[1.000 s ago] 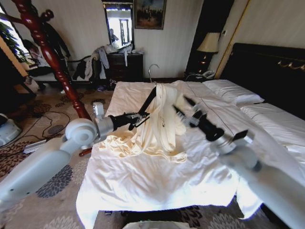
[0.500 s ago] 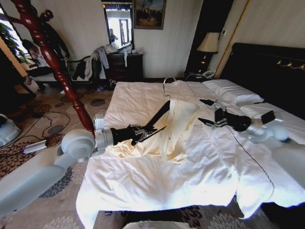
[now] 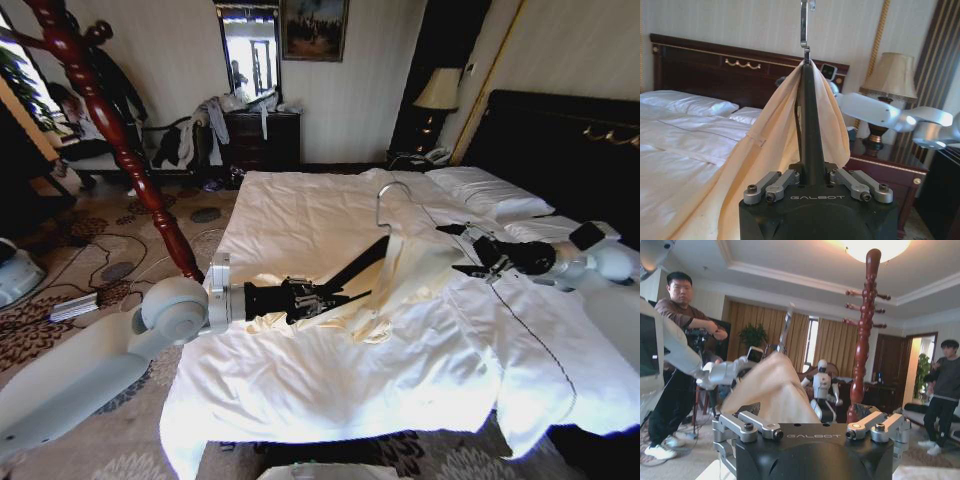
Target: Pick up the clothes from the bed and hang them on the clothes hanger.
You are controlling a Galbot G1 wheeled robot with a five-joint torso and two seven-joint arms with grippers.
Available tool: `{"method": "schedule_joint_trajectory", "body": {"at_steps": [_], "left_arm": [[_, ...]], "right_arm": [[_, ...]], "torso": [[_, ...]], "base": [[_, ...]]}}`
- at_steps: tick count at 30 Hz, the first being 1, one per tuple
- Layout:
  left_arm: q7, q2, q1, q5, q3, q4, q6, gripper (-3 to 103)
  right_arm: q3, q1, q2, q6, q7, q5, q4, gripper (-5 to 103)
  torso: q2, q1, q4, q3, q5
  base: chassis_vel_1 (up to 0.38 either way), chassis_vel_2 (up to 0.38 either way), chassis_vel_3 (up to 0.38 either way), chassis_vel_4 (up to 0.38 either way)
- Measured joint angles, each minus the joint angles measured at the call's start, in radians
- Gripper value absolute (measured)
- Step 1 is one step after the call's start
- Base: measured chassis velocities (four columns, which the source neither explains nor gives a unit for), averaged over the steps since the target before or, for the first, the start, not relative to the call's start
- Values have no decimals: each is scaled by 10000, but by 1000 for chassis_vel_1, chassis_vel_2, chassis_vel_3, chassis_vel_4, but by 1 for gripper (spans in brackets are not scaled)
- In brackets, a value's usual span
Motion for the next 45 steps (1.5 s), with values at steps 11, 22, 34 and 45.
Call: {"method": "schedule_joint_trajectory", "body": {"at_steps": [11, 22, 34, 45], "left_arm": [[104, 40, -59, 5, 85, -62, -31, 19], [246, 141, -42, 436, 411, -63, -128, 19], [378, -36, -171, 915, 941, 88, -191, 19], [458, 66, -95, 1257, 937, 58, -308, 19]], "right_arm": [[-46, 12, 120, 157, -216, -491, -501, 100], [-44, -41, -110, 350, -159, -694, -308, 100], [5, -681, -989, 606, -133, -1643, 41, 100], [201, -1221, -1097, 628, -124, -1710, 243, 83]], "torso": [[0, 0, 2, 0, -1], [0, 0, 1, -1, -1], [0, 0, 0, -1, -1], [0, 0, 1, 0, -1]], "base": [[0, 0, 0, 0], [0, 0, 0, 0], [0, 0, 0, 0], [0, 0, 0, 0]]}}
